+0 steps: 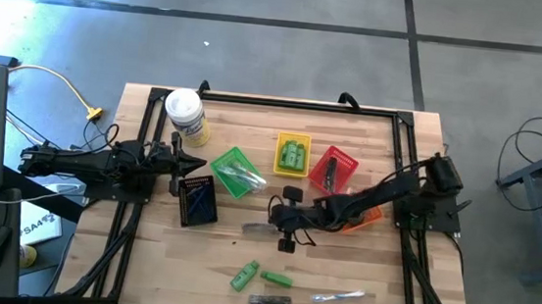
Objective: Pick & Place Travel size toiletries
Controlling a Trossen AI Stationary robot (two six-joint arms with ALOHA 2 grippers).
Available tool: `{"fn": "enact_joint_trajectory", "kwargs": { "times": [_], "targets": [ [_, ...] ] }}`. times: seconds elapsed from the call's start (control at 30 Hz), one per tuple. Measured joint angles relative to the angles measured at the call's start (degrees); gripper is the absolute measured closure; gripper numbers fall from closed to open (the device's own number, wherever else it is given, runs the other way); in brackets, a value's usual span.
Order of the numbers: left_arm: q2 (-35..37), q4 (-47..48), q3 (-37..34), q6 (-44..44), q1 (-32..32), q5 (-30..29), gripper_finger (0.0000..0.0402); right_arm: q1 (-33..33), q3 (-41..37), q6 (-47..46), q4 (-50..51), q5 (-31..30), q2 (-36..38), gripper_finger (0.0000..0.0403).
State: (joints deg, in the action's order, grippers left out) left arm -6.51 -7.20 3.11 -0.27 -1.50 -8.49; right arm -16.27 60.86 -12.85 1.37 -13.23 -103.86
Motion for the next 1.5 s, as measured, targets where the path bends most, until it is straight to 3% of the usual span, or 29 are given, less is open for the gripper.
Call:
{"fn": "enact_joint_trajectory", "kwargs": {
  "times": [0.33, 0.57, 0.73, 0.8, 0.9, 1.03, 1.23, 1.5],
  "targets": [
    [0.0, 0.0, 0.0, 0.0, 0.0, 0.0, 0.0402, -0.6, 0.2, -0.8, 3.1, 1.3, 2.1, 0.0400],
    [0.0, 0.0, 0.0, 0.0, 0.0, -0.1, 0.0402, -0.6, 0.2, -2.0, 8.5, 7.1, 2.1, 0.0388],
    [0.0, 0.1, 0.0, 0.0, 0.0, -0.2, 0.0402, 0.1, 0.1, -4.9, 13.9, 8.9, 1.1, 0.0313],
    [0.0, 0.0, 0.0, 0.0, 0.0, -0.2, 0.0402, 0.9, -0.8, -4.2, 12.8, 8.8, 1.0, 0.0273],
    [0.0, 0.1, 0.0, 0.0, 0.0, -0.2, 0.0402, 3.4, -1.9, -3.7, 8.0, 13.5, -0.3, 0.0224],
    [0.0, 0.1, 0.0, 0.0, 0.0, -0.2, 0.0402, 6.1, -2.1, -5.2, 7.4, 17.4, -1.9, 0.0194],
    [-0.1, 0.6, 0.0, 0.0, 0.0, -0.1, 0.0402, 6.6, -2.2, -4.9, 7.4, 17.3, -3.6, 0.0203],
    [-0.1, 1.1, 0.0, 0.5, 0.0, 0.0, 0.0402, 5.2, -2.1, -5.1, 7.5, 16.2, -3.8, 0.0248]
  ]
}}
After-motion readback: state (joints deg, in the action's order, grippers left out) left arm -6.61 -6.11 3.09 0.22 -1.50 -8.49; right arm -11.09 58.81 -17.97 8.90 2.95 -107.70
